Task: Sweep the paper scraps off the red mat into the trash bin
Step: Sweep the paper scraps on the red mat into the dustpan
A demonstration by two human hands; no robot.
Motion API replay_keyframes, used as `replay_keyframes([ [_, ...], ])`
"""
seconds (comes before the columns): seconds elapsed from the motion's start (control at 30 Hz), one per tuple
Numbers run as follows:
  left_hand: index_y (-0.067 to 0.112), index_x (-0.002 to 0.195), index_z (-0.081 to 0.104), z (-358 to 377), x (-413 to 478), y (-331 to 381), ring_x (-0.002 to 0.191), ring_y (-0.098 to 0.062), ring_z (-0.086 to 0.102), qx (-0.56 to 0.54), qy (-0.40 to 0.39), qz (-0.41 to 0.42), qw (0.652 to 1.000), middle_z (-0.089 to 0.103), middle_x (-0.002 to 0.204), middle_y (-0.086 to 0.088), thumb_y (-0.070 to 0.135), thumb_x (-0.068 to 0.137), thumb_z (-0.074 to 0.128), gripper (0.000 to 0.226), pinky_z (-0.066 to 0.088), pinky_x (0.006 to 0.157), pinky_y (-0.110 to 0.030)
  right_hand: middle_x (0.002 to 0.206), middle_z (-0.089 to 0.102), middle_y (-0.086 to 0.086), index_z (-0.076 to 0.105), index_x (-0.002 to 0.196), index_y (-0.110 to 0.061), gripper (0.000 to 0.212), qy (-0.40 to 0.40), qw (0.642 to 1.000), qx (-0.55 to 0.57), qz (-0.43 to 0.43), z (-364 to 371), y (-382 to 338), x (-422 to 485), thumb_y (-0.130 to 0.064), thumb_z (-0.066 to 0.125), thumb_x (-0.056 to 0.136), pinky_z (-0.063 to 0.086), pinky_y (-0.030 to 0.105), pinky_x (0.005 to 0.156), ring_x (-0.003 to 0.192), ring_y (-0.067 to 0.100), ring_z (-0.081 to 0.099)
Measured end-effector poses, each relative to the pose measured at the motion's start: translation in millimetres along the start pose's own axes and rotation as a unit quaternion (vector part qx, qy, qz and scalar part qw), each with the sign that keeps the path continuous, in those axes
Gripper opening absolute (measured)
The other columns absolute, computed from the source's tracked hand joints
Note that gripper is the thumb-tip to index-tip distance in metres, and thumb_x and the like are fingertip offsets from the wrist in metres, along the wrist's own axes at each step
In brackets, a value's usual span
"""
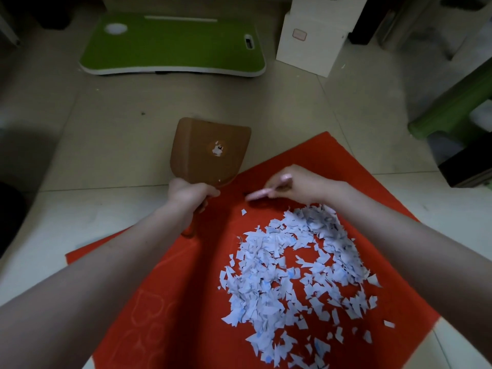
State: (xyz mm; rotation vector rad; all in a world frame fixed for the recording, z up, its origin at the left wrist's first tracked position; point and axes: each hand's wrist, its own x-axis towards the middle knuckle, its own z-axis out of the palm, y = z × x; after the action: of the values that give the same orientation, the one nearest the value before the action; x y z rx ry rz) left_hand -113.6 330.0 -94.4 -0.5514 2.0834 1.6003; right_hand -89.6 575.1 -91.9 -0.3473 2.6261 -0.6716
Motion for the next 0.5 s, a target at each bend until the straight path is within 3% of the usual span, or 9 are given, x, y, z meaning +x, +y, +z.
replay_keyframes([
  [0.1, 0.005, 0.076, 0.057, -2.1, 2.1, 0.1, 0.041, -0.015, 0.043, 0.001, 0.002, -0.004, 1.000, 0.051, 0.057, -0.008, -0.002, 0.068, 0.077, 0.023, 0.036, 0.037, -0.022, 0.098, 0.067, -0.013, 0.070, 0.102, -0.031, 0.015, -0.079, 0.997, 0.012, -0.011, -15.3, -3.0, -22.9, -0.032, 0.063, 0.089, 0.046, 0.020, 0.073, 0.083, -0.004, 0.061],
  [0.2, 0.005, 0.080, 0.058, -0.1, 1.7, -0.4, 0.043, -0.015, 0.044, -0.001, -0.006, -0.004, 1.000, 0.052, 0.060, -0.008, -0.003, 0.069, 0.077, 0.023, 0.037, 0.041, -0.025, 0.100, 0.071, -0.005, 0.071, 0.101, -0.028, 0.016, -0.031, 0.997, 0.065, -0.019, -38.0, -4.1, -31.3, -0.031, 0.066, 0.087, 0.053, 0.030, 0.082, 0.092, 0.012, 0.066],
  [0.33, 0.005, 0.079, 0.059, 2.1, 2.5, -1.6, 0.044, -0.014, 0.044, 0.000, -0.009, -0.003, 1.000, 0.055, 0.064, -0.009, -0.004, 0.068, 0.077, 0.023, 0.037, 0.040, -0.023, 0.092, 0.072, 0.006, 0.071, 0.094, -0.017, 0.020, 0.082, 0.995, 0.048, 0.026, -36.4, 6.1, -4.9, -0.035, 0.067, 0.086, 0.053, 0.046, 0.080, 0.088, 0.023, 0.067],
  [0.43, 0.007, 0.072, 0.057, 3.5, 2.0, 0.7, 0.039, -0.013, 0.042, -0.010, 0.000, 0.005, 1.000, 0.055, 0.063, -0.009, -0.005, 0.066, 0.076, 0.023, 0.035, 0.037, -0.022, 0.091, 0.073, 0.007, 0.071, 0.090, -0.019, 0.021, 0.161, 0.984, 0.036, 0.070, -9.4, 10.9, 21.1, -0.038, 0.065, 0.085, 0.054, 0.045, 0.078, 0.088, 0.026, 0.068],
  [0.5, 0.008, 0.069, 0.056, 3.5, 0.9, 2.1, 0.034, -0.011, 0.040, -0.013, 0.010, 0.012, 1.000, 0.054, 0.060, -0.009, -0.006, 0.065, 0.076, 0.025, 0.033, 0.036, -0.020, 0.093, 0.073, 0.006, 0.072, 0.093, -0.022, 0.017, 0.138, 0.988, 0.009, 0.068, 7.5, 2.5, 27.2, -0.035, 0.064, 0.087, 0.053, 0.042, 0.077, 0.088, 0.024, 0.067],
])
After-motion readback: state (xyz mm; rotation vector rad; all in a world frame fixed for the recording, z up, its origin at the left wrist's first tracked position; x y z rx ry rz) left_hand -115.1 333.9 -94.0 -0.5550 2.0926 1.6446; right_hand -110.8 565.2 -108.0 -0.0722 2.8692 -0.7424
